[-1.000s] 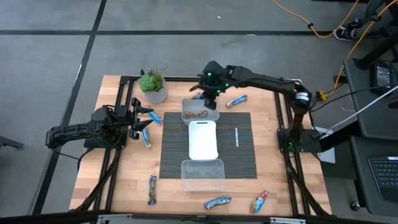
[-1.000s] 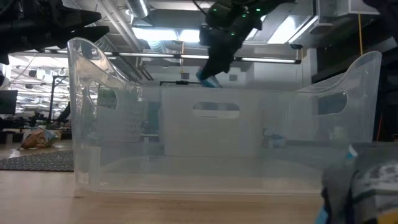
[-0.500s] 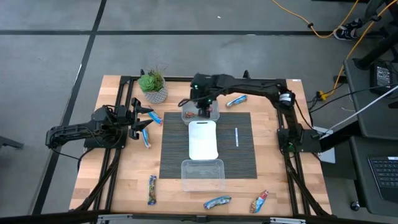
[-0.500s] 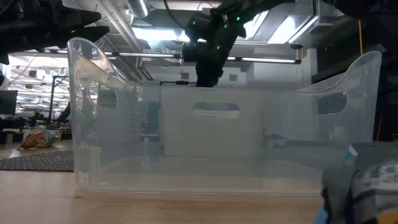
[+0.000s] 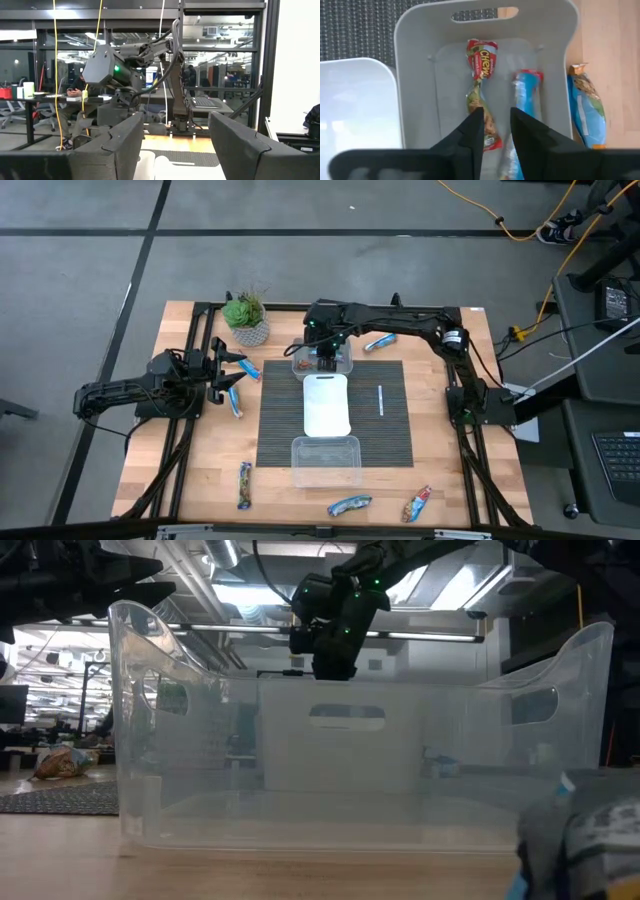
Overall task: Pick and place Granola Bars by type
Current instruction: Put the top right orange granola bar into the white bin
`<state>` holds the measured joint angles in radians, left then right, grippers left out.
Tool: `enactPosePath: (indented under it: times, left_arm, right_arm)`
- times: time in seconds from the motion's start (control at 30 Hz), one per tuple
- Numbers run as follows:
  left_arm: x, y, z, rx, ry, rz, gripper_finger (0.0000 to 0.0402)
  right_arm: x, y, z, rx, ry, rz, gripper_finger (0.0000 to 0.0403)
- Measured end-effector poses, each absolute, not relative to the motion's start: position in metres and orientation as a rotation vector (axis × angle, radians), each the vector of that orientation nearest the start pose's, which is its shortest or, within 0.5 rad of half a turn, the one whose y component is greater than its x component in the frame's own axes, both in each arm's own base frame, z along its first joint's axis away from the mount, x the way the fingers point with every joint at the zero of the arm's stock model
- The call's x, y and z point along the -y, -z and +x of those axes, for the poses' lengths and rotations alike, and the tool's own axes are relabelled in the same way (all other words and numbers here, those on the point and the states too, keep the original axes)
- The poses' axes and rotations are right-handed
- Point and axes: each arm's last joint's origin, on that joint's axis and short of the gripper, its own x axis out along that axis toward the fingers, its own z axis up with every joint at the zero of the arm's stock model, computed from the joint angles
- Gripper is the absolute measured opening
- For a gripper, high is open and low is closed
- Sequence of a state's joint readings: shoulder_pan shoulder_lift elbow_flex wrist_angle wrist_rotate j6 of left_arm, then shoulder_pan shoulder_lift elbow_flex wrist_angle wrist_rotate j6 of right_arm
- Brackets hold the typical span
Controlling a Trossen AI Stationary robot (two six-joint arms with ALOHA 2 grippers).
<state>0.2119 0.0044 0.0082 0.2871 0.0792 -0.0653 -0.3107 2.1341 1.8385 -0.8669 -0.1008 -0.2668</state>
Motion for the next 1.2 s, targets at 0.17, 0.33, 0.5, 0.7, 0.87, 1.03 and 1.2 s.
enactPosePath:
  times: [0.17,0.33,0.5,0.7,0.87,1.03,1.2]
  left_arm:
    - [-0.017,-0.193,0.092,0.292,-0.123,-0.022,0.0219]
    - [-0.017,-0.193,0.092,0.292,-0.122,-0.022,0.0217]
    - [-0.017,-0.193,0.092,0.293,-0.123,-0.022,0.0219]
    - [-0.017,-0.193,0.092,0.292,-0.122,-0.022,0.0217]
    - [-0.017,-0.193,0.092,0.292,-0.122,-0.022,0.0219]
    - [-0.017,-0.193,0.092,0.292,-0.122,-0.022,0.0217]
    - [-0.017,-0.193,0.092,0.292,-0.122,-0.023,0.0219]
  right_arm:
    - [0.135,-0.226,0.428,-1.164,0.033,0.001,0.0118]
    - [0.134,-0.238,0.419,-1.227,0.070,-0.024,0.0123]
    - [0.139,-0.262,0.393,-1.329,0.126,-0.021,0.0124]
    - [0.143,-0.303,0.368,-1.258,0.188,-0.036,0.0124]
    - [0.147,-0.324,0.343,-1.285,0.213,-0.005,0.0124]
    - [0.157,-0.316,0.318,-1.348,0.208,0.032,0.0124]
    - [0.166,-0.282,0.288,-1.365,0.203,0.021,0.0124]
